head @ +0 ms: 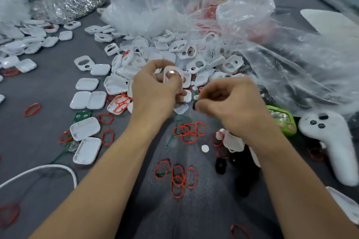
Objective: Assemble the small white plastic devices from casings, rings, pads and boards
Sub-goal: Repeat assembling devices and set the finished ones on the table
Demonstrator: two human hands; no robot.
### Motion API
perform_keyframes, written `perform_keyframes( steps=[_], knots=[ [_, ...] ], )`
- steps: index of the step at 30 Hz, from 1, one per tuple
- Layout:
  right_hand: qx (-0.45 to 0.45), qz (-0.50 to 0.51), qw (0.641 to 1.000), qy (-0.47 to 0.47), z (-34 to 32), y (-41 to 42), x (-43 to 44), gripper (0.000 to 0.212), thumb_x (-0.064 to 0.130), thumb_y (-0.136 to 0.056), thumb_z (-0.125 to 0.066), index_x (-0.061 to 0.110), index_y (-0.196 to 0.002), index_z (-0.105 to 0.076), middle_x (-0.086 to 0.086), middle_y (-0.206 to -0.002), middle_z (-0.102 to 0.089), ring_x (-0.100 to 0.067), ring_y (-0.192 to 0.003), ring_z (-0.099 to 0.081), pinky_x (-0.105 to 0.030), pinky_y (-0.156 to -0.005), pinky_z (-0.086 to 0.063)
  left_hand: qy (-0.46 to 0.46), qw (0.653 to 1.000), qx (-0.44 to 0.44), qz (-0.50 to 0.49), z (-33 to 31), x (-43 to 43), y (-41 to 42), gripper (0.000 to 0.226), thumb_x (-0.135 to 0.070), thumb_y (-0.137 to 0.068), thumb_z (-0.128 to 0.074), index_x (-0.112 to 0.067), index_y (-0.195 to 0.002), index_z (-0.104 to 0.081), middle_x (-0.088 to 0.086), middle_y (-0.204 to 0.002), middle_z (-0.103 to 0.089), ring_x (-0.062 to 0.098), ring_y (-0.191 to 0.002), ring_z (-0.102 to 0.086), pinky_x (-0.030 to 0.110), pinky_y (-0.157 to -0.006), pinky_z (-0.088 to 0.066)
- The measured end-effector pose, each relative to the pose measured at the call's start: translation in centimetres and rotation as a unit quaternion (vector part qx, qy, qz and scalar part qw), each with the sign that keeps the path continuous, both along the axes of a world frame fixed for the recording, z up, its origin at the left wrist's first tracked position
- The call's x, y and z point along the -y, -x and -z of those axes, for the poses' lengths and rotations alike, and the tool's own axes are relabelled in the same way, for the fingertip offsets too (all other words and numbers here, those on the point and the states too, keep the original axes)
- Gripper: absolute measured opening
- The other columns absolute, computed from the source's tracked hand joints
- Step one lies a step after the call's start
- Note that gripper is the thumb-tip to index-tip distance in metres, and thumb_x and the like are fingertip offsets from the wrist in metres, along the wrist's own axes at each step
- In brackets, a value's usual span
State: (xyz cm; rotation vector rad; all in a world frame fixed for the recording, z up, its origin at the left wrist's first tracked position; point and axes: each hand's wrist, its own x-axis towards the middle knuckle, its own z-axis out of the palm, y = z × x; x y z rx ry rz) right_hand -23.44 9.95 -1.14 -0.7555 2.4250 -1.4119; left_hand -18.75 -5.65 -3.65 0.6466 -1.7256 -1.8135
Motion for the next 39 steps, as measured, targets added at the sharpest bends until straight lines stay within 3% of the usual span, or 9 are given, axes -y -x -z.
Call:
perform_keyframes(
  steps=[4, 8, 12, 15, 22, 26, 32, 35, 39],
  knots=[
    [0.203, 0.094, 0.943, 0.247, 0.7, 0.8, 0.3, 0.021, -0.003, -0.087, -0.075, 0.015, -0.075, -0.07, -0.012, -0.068, -0.074, -0.017, -0.054, -0.07, -0.021, -0.047, -0.05, 0.13, 0.99, 0.042, 0.045, 0.5, -2.0, -0.1, 0.015, -0.009, -0.088, -0.066, -0.024, -0.089, -0.068, -0.002, -0.067, -0.075, 0.02, -0.06, -0.074, 0.044, -0.061, -0.063],
    [0.263, 0.067, 0.904, 0.331, 1.2, 1.1, 0.2, 0.031, -0.01, -0.086, -0.07, 0.017, -0.07, -0.075, -0.014, -0.072, -0.075, -0.018, -0.059, -0.073, -0.02, -0.052, -0.055, 0.096, 0.992, 0.032, 0.072, 0.7, -2.5, -0.2, 0.023, -0.003, -0.089, -0.068, -0.026, -0.085, -0.064, -0.002, -0.062, -0.073, 0.014, -0.051, -0.067, 0.026, -0.049, -0.052],
    [-0.022, 0.07, 0.972, 0.225, 1.9, 1.4, -0.2, 0.029, -0.009, -0.076, -0.079, 0.018, -0.069, -0.078, -0.001, -0.07, -0.077, -0.021, -0.061, -0.074, -0.03, -0.056, -0.057, 0.131, 0.988, 0.027, 0.077, 0.6, -2.5, -0.3, 0.026, -0.008, -0.085, -0.074, -0.031, -0.087, -0.062, 0.0, -0.062, -0.073, 0.038, -0.062, -0.065, 0.035, -0.049, -0.048],
    [-0.215, 0.094, 0.963, 0.133, 2.3, 1.3, -0.4, 0.024, 0.005, -0.077, -0.08, 0.029, -0.074, -0.079, 0.017, -0.075, -0.075, -0.002, -0.066, -0.071, -0.015, -0.062, -0.052, 0.131, 0.988, 0.025, 0.079, 0.7, -2.6, -0.2, 0.032, -0.001, -0.083, -0.073, -0.03, -0.086, -0.062, 0.004, -0.063, -0.072, 0.043, -0.065, -0.065, 0.05, -0.057, -0.055],
    [-0.345, 0.076, 0.932, 0.078, 2.4, 1.3, -0.6, 0.016, 0.016, -0.08, -0.076, 0.03, -0.087, -0.077, 0.015, -0.079, -0.074, -0.003, -0.073, -0.067, -0.025, -0.068, -0.052, 0.183, 0.98, 0.034, 0.068, 1.1, -2.4, -0.2, 0.036, 0.004, -0.082, -0.063, -0.031, -0.087, -0.06, -0.002, -0.062, -0.07, 0.024, -0.047, -0.046, 0.026, -0.044, -0.037],
    [-0.298, 0.056, 0.951, 0.051, 2.4, 1.3, -0.4, 0.022, 0.014, -0.078, -0.08, 0.032, -0.092, -0.08, 0.02, -0.087, -0.076, 0.0, -0.073, -0.07, -0.027, -0.068, -0.057, 0.203, 0.977, 0.043, 0.054, 1.2, -2.4, -0.2, 0.03, 0.0, -0.084, -0.064, -0.029, -0.089, -0.061, -0.011, -0.057, -0.064, 0.007, -0.044, -0.043, 0.017, -0.045, -0.035],
    [-0.12, 0.088, 0.985, 0.084, 1.8, 0.9, 0.2, 0.021, 0.015, -0.079, -0.08, 0.036, -0.079, -0.081, 0.021, -0.066, -0.072, 0.0, -0.059, -0.068, -0.015, -0.056, -0.049, 0.183, 0.979, 0.053, 0.074, 1.3, -2.5, -0.1, 0.032, 0.002, -0.079, -0.065, -0.03, -0.086, -0.063, -0.013, -0.06, -0.069, 0.006, -0.043, -0.047, 0.017, -0.044, -0.038],
    [-0.025, 0.109, 0.991, 0.079, 1.8, 1.1, 0.5, 0.02, 0.02, -0.076, -0.081, 0.039, -0.072, -0.078, 0.012, -0.06, -0.072, -0.004, -0.05, -0.063, -0.022, -0.054, -0.047, 0.132, 0.986, 0.033, 0.098, 1.1, -2.5, 0.1, 0.032, 0.001, -0.077, -0.065, -0.029, -0.088, -0.065, -0.006, -0.071, -0.076, 0.029, -0.059, -0.064, 0.043, -0.057, -0.058],
    [0.061, 0.143, 0.985, 0.079, 1.6, 1.1, 0.5, 0.012, 0.029, -0.062, -0.073, 0.038, -0.069, -0.078, 0.002, -0.057, -0.071, -0.012, -0.044, -0.063, -0.028, -0.053, -0.047, 0.092, 0.986, 0.008, 0.141, 0.7, -2.8, -0.2, 0.024, -0.011, -0.077, -0.062, -0.029, -0.092, -0.069, 0.002, -0.08, -0.079, 0.048, -0.076, -0.067, 0.067, -0.074, -0.056]
  ],
)
